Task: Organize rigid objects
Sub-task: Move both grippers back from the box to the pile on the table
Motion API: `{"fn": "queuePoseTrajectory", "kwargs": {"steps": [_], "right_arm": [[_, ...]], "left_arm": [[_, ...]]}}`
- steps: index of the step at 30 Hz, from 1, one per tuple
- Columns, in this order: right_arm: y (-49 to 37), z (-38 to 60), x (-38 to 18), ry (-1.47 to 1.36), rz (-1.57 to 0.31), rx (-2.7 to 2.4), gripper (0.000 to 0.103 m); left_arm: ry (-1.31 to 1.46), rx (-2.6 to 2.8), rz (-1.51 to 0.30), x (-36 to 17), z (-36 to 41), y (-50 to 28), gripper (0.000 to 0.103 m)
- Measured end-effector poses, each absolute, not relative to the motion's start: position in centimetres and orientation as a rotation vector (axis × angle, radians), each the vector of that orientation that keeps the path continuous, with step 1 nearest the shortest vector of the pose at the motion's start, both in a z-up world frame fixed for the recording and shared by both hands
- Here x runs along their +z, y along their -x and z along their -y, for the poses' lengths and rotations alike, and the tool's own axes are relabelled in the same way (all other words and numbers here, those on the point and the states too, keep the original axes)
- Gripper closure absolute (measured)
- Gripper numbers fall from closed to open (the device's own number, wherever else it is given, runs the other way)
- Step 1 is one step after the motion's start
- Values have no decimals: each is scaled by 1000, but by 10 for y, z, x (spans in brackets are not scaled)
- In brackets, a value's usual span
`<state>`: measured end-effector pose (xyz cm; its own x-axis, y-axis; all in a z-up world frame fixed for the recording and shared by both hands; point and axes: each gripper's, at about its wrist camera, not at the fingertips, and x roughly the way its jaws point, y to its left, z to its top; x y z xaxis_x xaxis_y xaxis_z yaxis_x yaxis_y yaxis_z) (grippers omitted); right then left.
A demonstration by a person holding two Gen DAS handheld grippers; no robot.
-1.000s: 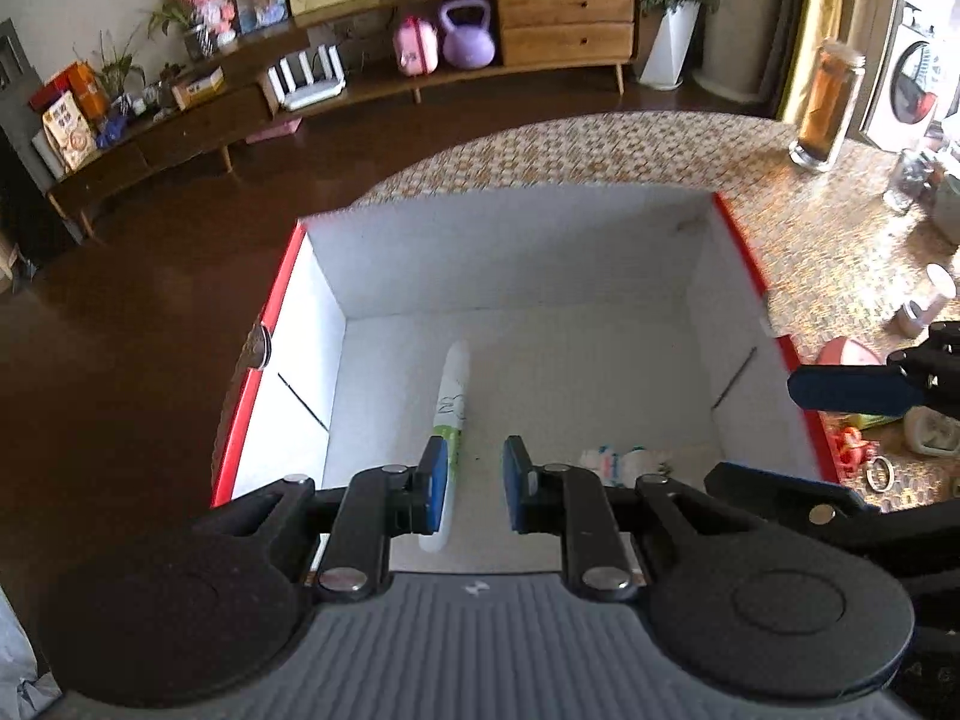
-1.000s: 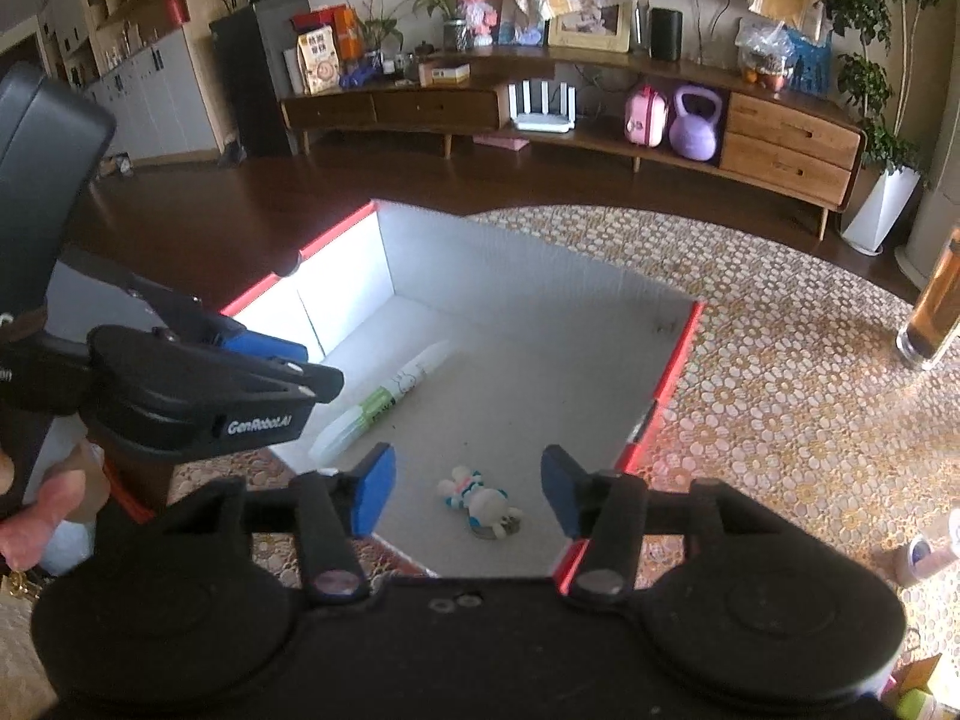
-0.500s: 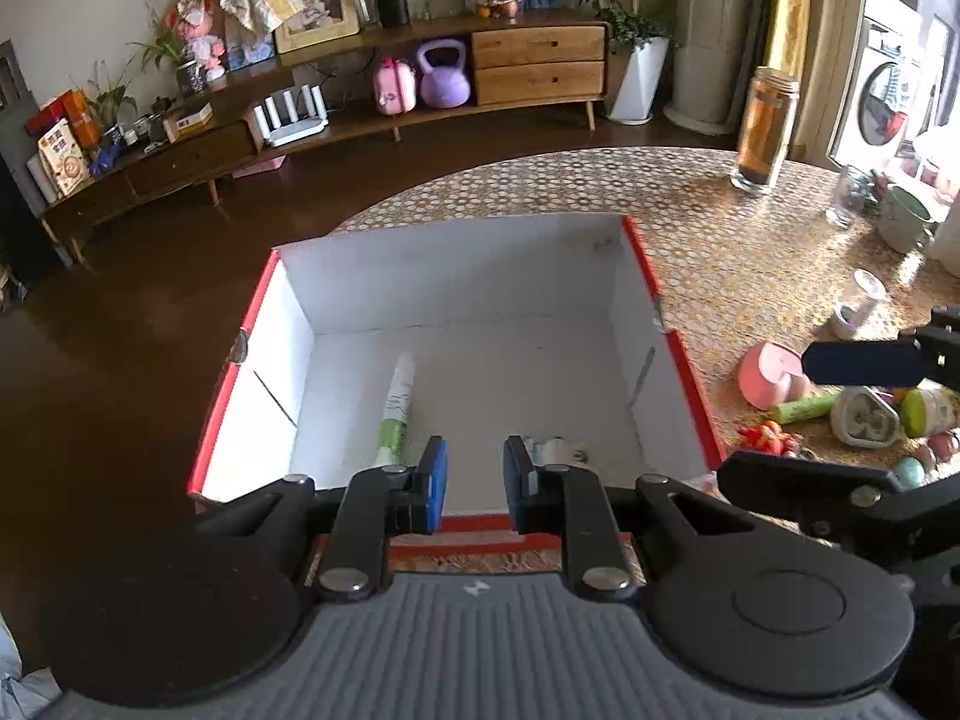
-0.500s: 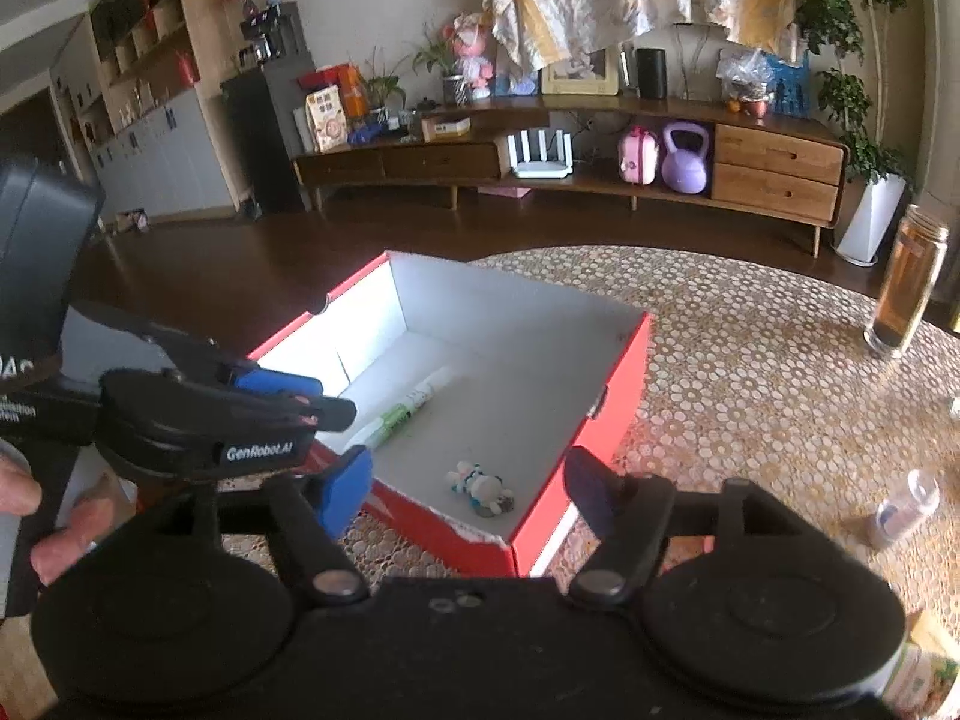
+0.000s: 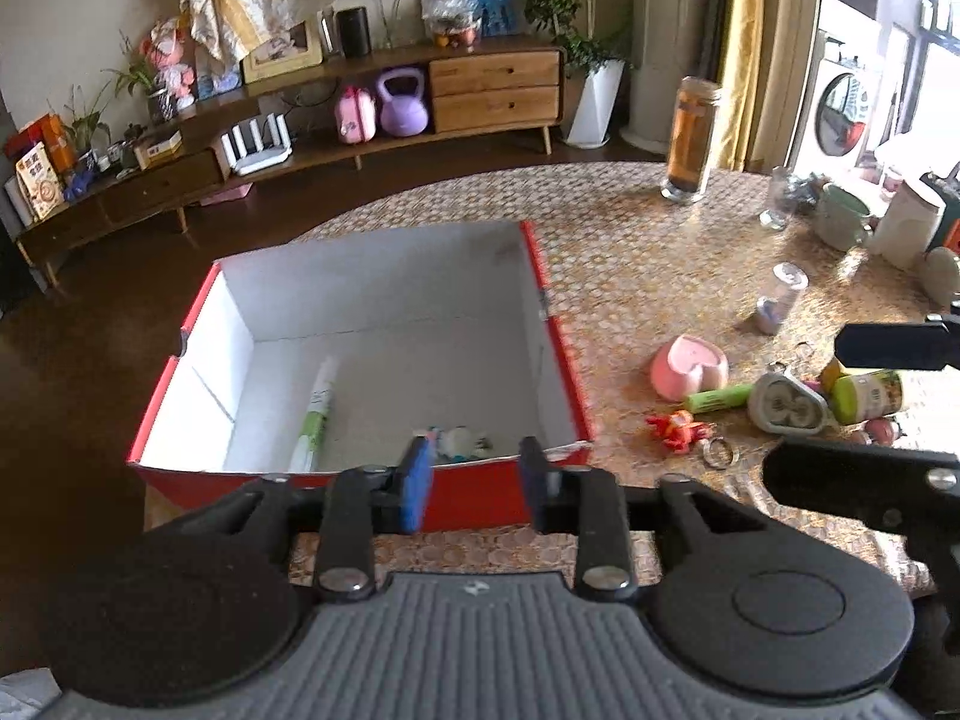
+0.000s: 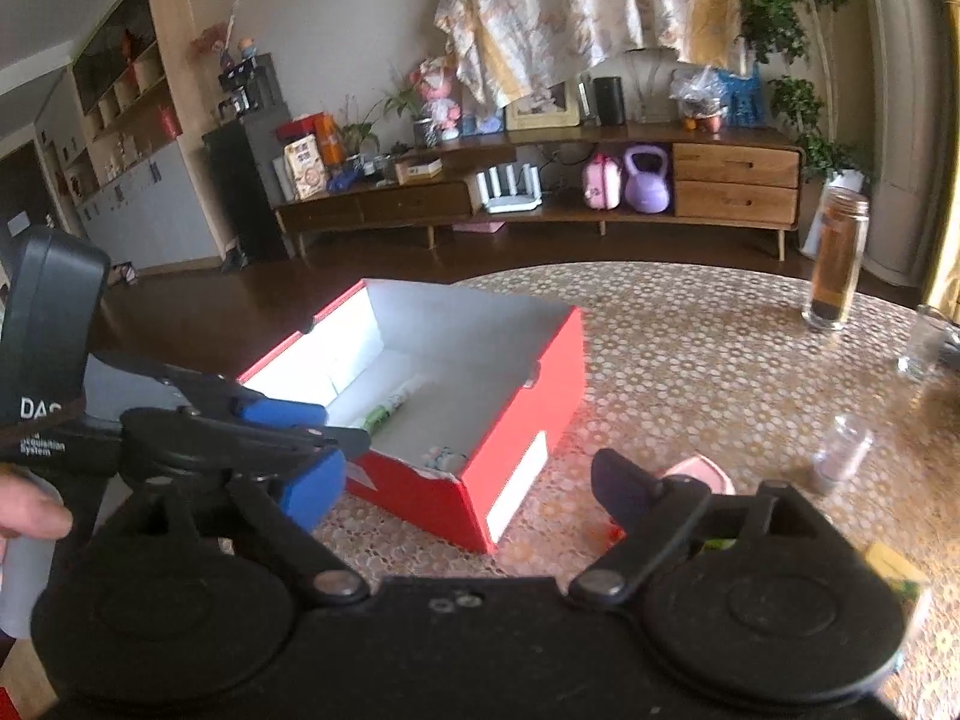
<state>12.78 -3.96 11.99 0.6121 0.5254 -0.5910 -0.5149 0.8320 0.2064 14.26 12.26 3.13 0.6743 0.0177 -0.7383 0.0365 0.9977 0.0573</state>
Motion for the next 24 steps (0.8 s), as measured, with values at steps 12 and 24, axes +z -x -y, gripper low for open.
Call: {"fn": "queuePoseTrajectory", "kwargs": {"steps": [12, 24], "right_arm": [[-92, 135, 93, -2, -674, 457, 12], [-80, 197, 59, 74, -684, 345, 12]], "left_arm": [[-94, -93, -776, 25, -60, -131, 31], [-114, -208, -783, -11, 1, -142, 22]]}}
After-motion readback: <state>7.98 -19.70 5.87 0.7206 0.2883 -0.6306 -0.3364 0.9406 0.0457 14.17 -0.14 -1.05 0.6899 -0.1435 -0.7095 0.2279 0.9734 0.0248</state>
